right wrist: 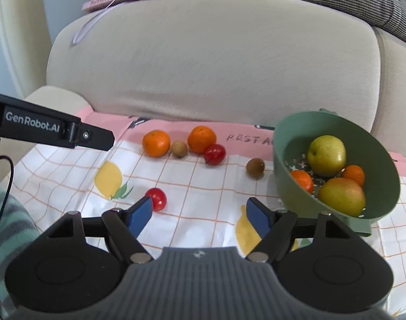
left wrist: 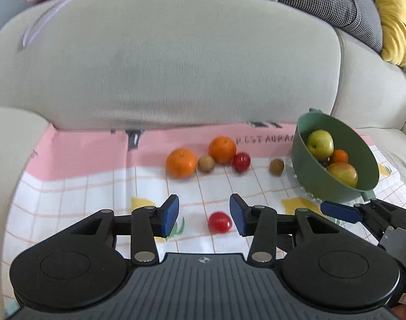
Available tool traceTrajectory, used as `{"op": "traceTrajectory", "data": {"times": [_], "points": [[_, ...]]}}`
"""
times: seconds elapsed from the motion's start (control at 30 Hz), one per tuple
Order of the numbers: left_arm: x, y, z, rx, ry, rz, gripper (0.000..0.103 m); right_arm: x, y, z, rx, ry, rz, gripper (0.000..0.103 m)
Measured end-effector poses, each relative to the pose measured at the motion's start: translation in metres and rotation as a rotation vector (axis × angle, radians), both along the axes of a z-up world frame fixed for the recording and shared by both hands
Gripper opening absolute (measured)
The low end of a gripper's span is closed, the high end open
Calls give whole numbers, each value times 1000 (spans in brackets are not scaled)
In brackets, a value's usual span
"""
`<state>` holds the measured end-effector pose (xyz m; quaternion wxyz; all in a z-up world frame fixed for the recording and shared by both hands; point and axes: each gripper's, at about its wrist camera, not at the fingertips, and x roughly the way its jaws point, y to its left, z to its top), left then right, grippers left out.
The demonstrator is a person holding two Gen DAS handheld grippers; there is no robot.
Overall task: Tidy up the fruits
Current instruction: 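Grasp a red cherry tomato with the left gripper while the right gripper grasps a brown kiwi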
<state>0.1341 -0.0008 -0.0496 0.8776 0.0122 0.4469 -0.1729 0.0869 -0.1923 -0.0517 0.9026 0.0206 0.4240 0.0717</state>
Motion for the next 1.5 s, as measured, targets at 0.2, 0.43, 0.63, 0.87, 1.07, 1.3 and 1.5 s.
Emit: {"op": "traceTrajectory", "data": {"times": [0.2, 0.43, 0.63, 0.87, 1.07, 1.3, 1.5], "points": [[-1, -6, -17, -29, 36, -38, 52, 6, 2, -15, -35, 28, 5, 73], [3, -18, -45, -55, 69, -52, 52, 10, 0, -32, -129, 14, 1, 58], [11, -25, -64, -35, 83, -34, 52, 15, -6, -46, -170, -4, -24, 49], [21, -30, -84, 15, 113, -24, 52, 23, -13, -57, -162, -35, -52, 43], [27, -32, -94, 11, 125, -29, 47, 26, -11, -66, -172, -55, -60, 37], [29, -32, -96, -12, 110, -43, 35, 30, -12, -68, -165, -80, -94, 35], [27, -28, -90, -40, 44, -17, 34, 46, -9, -72, -182, -119, -169, 16]]}}
